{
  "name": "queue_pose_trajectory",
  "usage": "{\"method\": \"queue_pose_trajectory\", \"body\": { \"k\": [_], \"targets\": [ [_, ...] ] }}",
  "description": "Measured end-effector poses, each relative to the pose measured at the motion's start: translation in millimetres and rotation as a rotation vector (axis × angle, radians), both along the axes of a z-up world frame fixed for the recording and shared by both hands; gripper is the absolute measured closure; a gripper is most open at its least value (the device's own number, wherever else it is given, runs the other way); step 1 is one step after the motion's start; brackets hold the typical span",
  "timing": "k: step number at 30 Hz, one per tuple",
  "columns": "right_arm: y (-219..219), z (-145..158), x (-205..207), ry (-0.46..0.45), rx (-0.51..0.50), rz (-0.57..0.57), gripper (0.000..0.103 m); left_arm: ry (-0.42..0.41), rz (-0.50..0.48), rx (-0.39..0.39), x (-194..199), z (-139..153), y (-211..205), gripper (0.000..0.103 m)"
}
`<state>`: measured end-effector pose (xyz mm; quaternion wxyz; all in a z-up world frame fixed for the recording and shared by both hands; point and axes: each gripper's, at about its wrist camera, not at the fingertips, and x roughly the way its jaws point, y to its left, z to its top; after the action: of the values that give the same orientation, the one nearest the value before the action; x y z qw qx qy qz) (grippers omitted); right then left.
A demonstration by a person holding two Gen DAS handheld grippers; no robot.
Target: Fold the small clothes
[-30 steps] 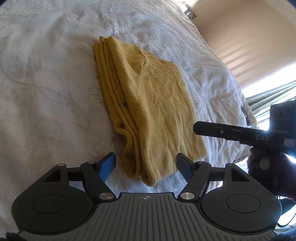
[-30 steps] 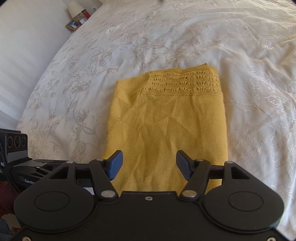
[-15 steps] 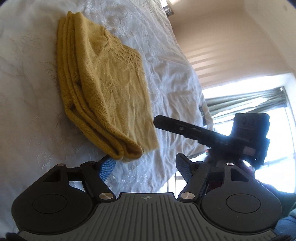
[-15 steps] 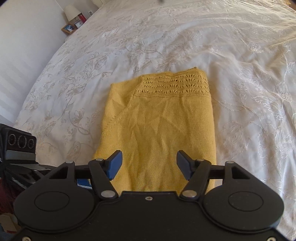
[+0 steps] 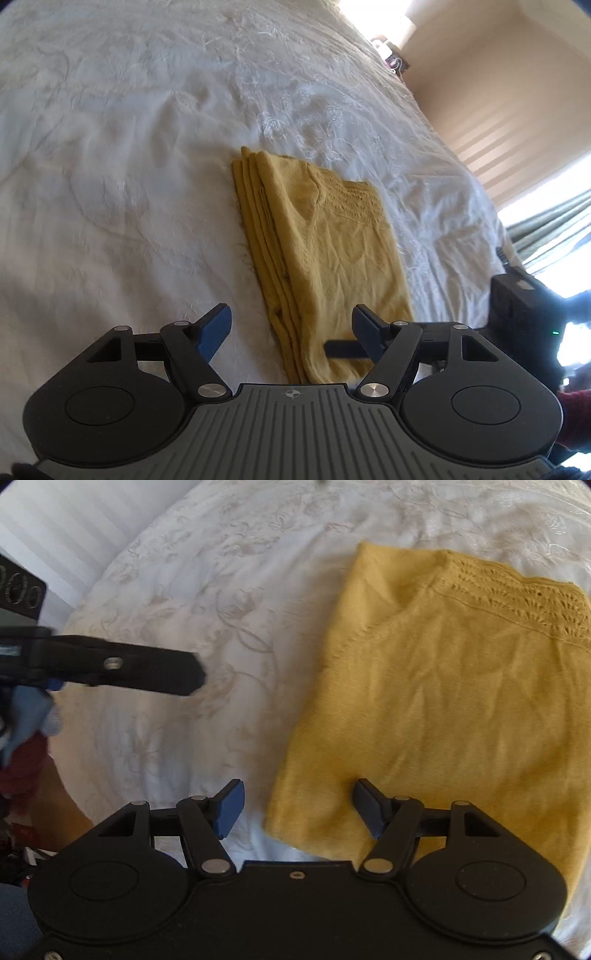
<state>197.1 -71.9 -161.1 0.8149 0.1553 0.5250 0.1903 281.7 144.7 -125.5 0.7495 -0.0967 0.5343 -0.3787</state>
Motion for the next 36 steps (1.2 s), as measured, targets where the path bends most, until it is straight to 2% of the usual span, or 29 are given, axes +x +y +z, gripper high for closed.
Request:
{"method": "queue_pose_trajectory", "body": {
  "k": [6, 10, 13, 18, 19, 22, 28, 30, 33, 36],
  "targets": [
    [-31.8, 27.6, -10.8, -0.066, -0.037, -0.118, 0.033, -0.216, -0.126, 0.153, 9.5, 4.7, -70.8, 0.031],
    [-63.5, 37.8, -12.1, -0.097, -0.086, -0.223, 0.029, -0.292, -0.146, 0.247, 28.4, -6.1, -94.5, 0.031],
    [-83.8, 37.2, -2.7, -0.104, -0.133, -0.274, 0.029, -0.299, -0.130, 0.283, 47.7, -11.5, -95.6, 0.031],
    [-102.4, 37.1, 22.0, -0.128, -0.138, -0.307, 0.027, -0.310, -0.170, 0.385, 70.9, -28.0, -100.2, 0.031],
    [-103.2, 36.4, 27.8, -0.131, -0.138, -0.300, 0.027, -0.306, -0.176, 0.395, 74.7, -31.8, -99.1, 0.026],
    [-103.4, 34.1, 45.7, -0.138, -0.136, -0.264, 0.027, -0.268, -0.150, 0.397, 89.0, -39.7, -94.1, 0.017],
    [-102.7, 22.4, 77.5, -0.132, -0.123, -0.175, 0.027, -0.229, -0.091, 0.396, 99.4, -43.3, -94.5, 0.016],
    [-104.1, 14.0, 88.6, -0.115, -0.166, -0.174, 0.027, -0.222, -0.080, 0.399, 101.6, -46.1, -95.6, 0.015],
    [-114.3, -3.3, 106.6, -0.047, -0.284, -0.241, 0.027, -0.211, -0.061, 0.401, 105.6, -48.5, -96.8, 0.013],
    [-118.5, -17.2, 120.0, -0.014, -0.332, -0.243, 0.025, -0.193, -0.021, 0.387, 108.4, -50.0, -95.2, 0.012]
  ]
}}
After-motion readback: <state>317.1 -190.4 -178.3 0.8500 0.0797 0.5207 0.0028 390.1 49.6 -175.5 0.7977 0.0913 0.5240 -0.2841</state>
